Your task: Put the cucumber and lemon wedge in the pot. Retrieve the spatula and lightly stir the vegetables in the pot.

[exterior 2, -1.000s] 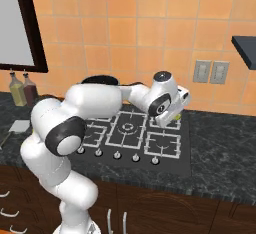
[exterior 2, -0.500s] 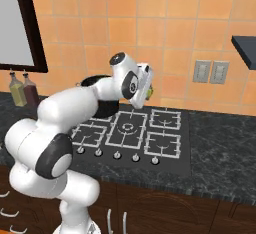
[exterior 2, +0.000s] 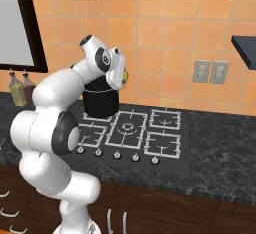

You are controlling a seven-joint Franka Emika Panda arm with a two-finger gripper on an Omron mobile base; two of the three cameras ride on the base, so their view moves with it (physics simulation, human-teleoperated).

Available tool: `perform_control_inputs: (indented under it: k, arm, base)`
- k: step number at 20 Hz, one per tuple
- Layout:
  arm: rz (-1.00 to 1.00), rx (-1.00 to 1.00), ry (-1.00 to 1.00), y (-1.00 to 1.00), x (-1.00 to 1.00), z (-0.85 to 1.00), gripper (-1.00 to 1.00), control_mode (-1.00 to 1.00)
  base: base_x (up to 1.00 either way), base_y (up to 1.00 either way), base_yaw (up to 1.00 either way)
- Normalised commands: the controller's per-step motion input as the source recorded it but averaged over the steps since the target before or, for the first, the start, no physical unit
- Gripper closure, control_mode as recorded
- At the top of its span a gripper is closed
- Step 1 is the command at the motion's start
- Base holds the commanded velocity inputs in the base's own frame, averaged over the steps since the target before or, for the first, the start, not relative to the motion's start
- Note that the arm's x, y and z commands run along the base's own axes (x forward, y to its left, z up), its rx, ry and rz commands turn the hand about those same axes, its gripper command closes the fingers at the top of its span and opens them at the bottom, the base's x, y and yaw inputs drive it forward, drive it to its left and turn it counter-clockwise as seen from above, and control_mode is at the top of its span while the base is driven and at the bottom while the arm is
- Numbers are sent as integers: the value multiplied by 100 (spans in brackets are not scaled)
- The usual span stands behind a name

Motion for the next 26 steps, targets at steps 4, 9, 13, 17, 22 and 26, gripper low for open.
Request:
perform_control_inputs:
  k: [4,9,13,17,22,26]
  arm:
    - [12,-23,21,82,66,-25,100,-100]
    - [13,-4,25,75,37,4,100,-100]
    - [7,1,30,40,55,-34,100,-100]
    - [0,0,16,32,56,-27,100,-100]
    - [0,-1,17,31,34,-44,100,-100]
    - [0,-5,11,9,19,-38,100,-100]
  base:
    - [0,0,0]
    - [0,0,0]
    - [0,0,0]
    - [0,0,0]
    - [0,0,0]
    - [0,0,0]
